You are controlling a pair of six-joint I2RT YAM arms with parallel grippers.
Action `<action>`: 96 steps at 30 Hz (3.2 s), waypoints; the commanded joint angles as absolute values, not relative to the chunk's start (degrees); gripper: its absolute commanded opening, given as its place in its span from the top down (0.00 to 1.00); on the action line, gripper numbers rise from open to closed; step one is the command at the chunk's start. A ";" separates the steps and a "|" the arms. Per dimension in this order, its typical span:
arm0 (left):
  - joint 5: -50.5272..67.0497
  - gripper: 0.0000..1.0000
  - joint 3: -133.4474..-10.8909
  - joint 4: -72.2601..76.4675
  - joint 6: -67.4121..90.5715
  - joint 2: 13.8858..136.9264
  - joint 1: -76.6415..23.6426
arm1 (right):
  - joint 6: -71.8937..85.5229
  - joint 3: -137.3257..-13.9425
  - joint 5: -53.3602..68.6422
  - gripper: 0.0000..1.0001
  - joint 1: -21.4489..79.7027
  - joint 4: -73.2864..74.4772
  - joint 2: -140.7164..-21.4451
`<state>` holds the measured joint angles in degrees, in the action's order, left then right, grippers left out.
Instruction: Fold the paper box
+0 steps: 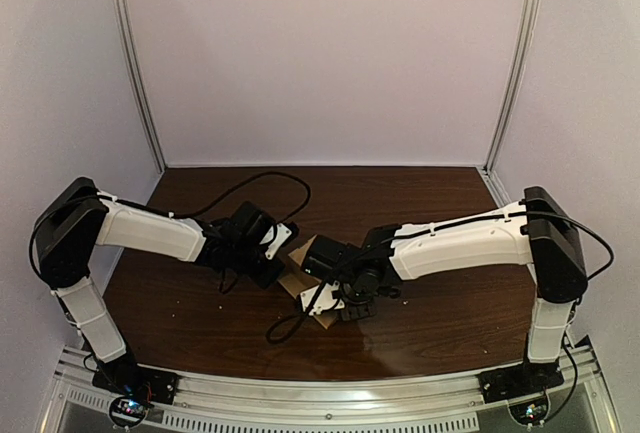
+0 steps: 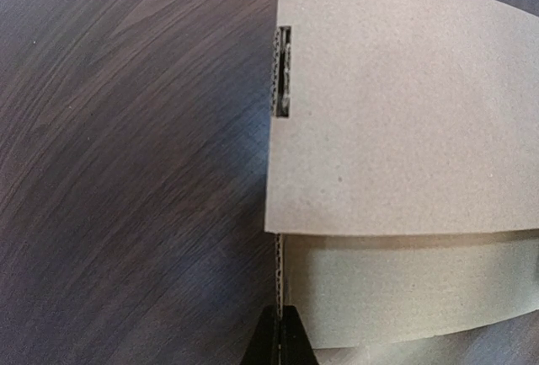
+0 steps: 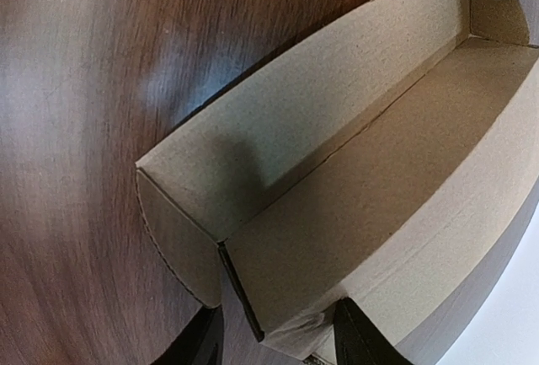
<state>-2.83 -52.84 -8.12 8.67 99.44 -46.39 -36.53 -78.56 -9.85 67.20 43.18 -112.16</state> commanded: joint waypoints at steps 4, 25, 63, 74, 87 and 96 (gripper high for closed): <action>-0.35 1.00 -54.76 -5.27 9.37 99.24 -46.90 | -31.88 -74.00 5.62 0.58 67.95 47.54 -122.25; -0.26 1.00 -56.18 -7.32 9.70 99.23 -46.93 | -28.76 -73.75 3.84 0.53 68.99 44.80 -123.44; 1.12 1.00 -67.13 -21.84 10.80 103.58 -46.91 | -31.59 -73.81 3.45 0.56 69.08 45.72 -123.98; 1.29 1.00 -71.49 -25.88 12.01 106.23 -46.92 | -32.07 -73.39 3.51 0.55 68.98 45.09 -123.71; 2.03 1.00 -76.72 -31.89 13.78 108.22 -46.93 | -32.25 -73.56 3.97 0.54 68.99 45.22 -123.57; 3.65 1.00 -78.88 -34.41 14.83 109.20 -46.90 | -31.56 -73.98 4.10 0.55 68.68 45.04 -123.38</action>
